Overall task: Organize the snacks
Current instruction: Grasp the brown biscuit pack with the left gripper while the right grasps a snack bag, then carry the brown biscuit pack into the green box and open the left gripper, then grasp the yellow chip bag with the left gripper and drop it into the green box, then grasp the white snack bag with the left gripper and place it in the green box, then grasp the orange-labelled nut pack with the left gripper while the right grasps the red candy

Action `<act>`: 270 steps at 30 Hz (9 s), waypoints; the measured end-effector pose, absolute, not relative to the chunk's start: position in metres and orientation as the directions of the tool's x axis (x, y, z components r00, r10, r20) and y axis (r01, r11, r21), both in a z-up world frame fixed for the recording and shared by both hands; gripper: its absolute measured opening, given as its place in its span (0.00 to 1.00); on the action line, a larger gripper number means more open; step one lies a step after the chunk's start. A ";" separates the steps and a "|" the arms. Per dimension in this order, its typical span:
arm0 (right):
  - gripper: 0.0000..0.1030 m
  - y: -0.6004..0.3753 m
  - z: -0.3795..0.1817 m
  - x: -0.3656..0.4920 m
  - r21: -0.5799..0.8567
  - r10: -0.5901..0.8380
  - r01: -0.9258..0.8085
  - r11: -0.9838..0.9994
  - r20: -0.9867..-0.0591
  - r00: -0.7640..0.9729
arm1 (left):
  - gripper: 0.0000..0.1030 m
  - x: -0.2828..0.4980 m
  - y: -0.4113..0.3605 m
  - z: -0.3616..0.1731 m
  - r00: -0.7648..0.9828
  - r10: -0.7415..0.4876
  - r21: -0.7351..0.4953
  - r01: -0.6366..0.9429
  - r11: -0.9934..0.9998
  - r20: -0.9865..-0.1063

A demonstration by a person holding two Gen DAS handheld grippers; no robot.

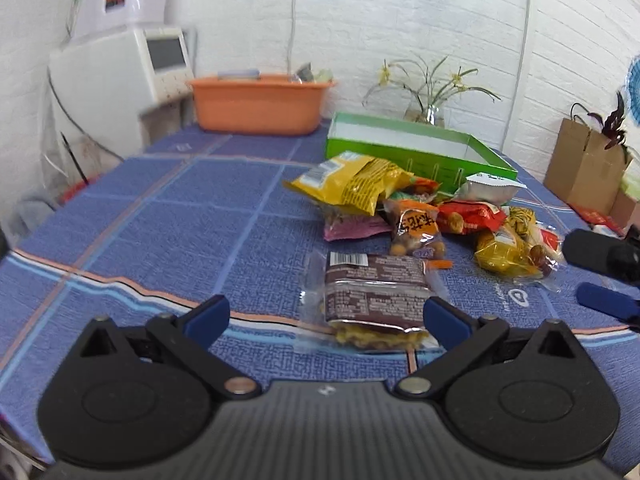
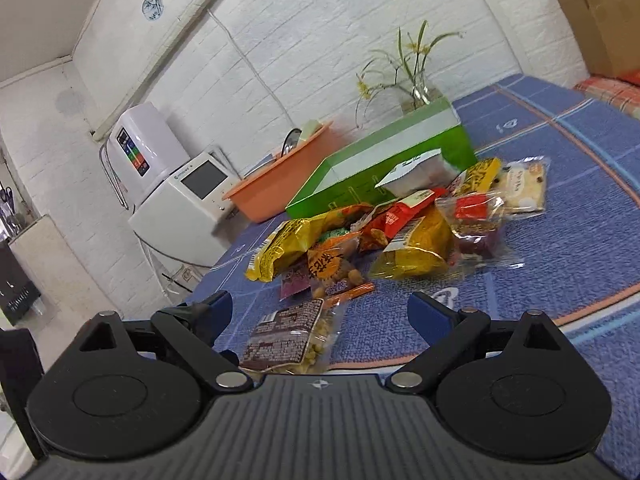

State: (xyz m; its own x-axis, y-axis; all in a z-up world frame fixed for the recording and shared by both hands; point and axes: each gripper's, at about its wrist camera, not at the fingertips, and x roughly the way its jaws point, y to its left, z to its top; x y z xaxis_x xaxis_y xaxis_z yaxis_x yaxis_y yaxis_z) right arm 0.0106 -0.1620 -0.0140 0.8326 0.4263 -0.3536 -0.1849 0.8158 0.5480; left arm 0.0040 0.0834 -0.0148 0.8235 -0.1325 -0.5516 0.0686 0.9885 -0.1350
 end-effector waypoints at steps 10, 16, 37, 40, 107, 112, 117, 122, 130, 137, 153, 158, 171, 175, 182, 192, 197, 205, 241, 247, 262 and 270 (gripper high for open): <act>1.00 -0.137 -0.044 0.087 0.650 0.540 -0.095 0.754 -0.531 0.653 | 1.00 0.060 0.090 -0.044 0.686 -0.416 -0.305 0.285 0.909 -0.597; 0.65 -0.120 -0.048 0.097 0.622 0.589 -0.170 0.764 -0.565 0.578 | 0.92 0.064 0.089 -0.047 0.687 -0.467 -0.335 0.328 0.883 -0.557; 0.59 -0.164 0.061 0.125 0.415 0.584 -0.455 0.788 -0.269 0.765 | 0.77 0.125 0.045 0.055 0.758 -0.553 -0.267 0.486 0.832 -0.345; 0.59 -0.181 0.070 0.156 0.438 0.590 -0.459 0.773 -0.233 0.773 | 0.77 0.159 0.027 0.071 0.769 -0.541 -0.217 0.496 0.841 -0.341; 0.50 -0.114 0.025 0.164 0.559 0.712 -0.468 0.684 -0.374 0.595 | 0.60 0.136 0.098 -0.003 0.766 -0.517 -0.308 0.422 0.853 -0.381; 0.50 -0.122 0.035 0.158 0.532 0.721 -0.518 0.669 -0.296 0.627 | 0.59 0.127 0.087 0.017 0.784 -0.511 -0.234 0.455 0.859 -0.352; 0.50 -0.143 0.051 0.180 0.551 0.696 -0.498 0.670 -0.231 0.680 | 0.59 0.165 0.065 0.045 0.766 -0.535 -0.218 0.489 0.845 -0.357; 0.50 -0.187 0.048 0.222 0.681 0.680 -0.408 0.608 -0.181 0.710 | 0.57 0.221 0.026 0.061 0.741 -0.546 -0.237 0.492 0.838 -0.390; 0.49 -0.244 0.001 0.243 0.783 0.604 -0.239 0.574 -0.208 0.770 | 0.54 0.268 -0.030 0.025 0.682 -0.579 -0.339 0.469 0.815 -0.448; 1.00 -0.264 -0.002 0.240 0.799 0.507 -0.170 0.576 -0.187 0.841 | 0.75 0.284 -0.034 0.011 0.710 -0.553 -0.360 0.425 0.831 -0.436; 1.00 -0.247 0.032 0.203 0.602 0.436 -0.010 0.798 -0.566 0.699 | 0.82 0.232 -0.032 0.032 0.619 -0.601 -0.251 0.560 0.789 -0.505; 1.00 -0.243 0.011 0.212 0.621 0.482 0.014 0.784 -0.622 0.617 | 0.83 0.219 -0.066 0.018 0.578 -0.585 -0.176 0.610 0.773 -0.569; 0.97 -0.241 -0.011 0.211 0.637 0.494 0.002 0.770 -0.599 0.631 | 0.76 0.241 -0.076 -0.017 0.557 -0.570 -0.253 0.544 0.800 -0.604; 0.97 -0.234 0.014 0.197 0.608 0.478 -0.053 0.792 -0.563 0.674 | 0.75 0.227 -0.070 0.007 0.581 -0.582 -0.228 0.568 0.790 -0.568; 0.97 -0.223 0.068 0.154 0.593 0.501 -0.231 0.771 -0.343 0.794 | 0.74 0.171 -0.061 0.064 0.728 -0.577 -0.050 0.605 0.795 -0.370; 0.97 -0.179 0.101 0.200 0.460 0.594 -0.431 0.776 -0.304 0.745 | 0.75 0.190 -0.023 0.088 0.829 -0.494 -0.048 0.501 0.864 -0.262; 0.97 -0.167 0.075 0.246 0.479 0.597 -0.409 0.777 -0.354 0.720 | 0.76 0.240 -0.011 0.064 0.820 -0.472 -0.079 0.474 0.877 -0.325; 1.00 -0.186 0.013 0.293 0.651 0.556 -0.210 0.729 -0.385 0.737 | 0.78 0.311 0.006 0.007 0.716 -0.508 -0.303 0.409 0.861 -0.478; 1.00 -0.240 -0.020 0.044 0.484 0.195 0.039 0.874 -0.423 0.885 | 0.97 0.136 0.009 -0.032 0.825 -0.173 0.022 0.219 0.975 -0.538; 1.00 -0.212 -0.033 0.066 0.387 0.160 0.056 0.920 -0.503 0.850 | 0.97 0.145 -0.003 -0.051 0.788 -0.177 0.019 0.232 0.972 -0.590; 0.77 -0.209 -0.040 0.042 0.284 0.095 0.046 0.958 -0.461 0.882 | 0.57 0.128 0.007 -0.048 0.753 -0.321 -0.105 0.321 0.941 -0.574; 0.78 -0.193 -0.023 0.023 0.265 0.178 -0.073 0.961 -0.395 0.901 | 0.57 0.093 0.042 -0.024 0.775 -0.365 -0.211 0.298 0.931 -0.515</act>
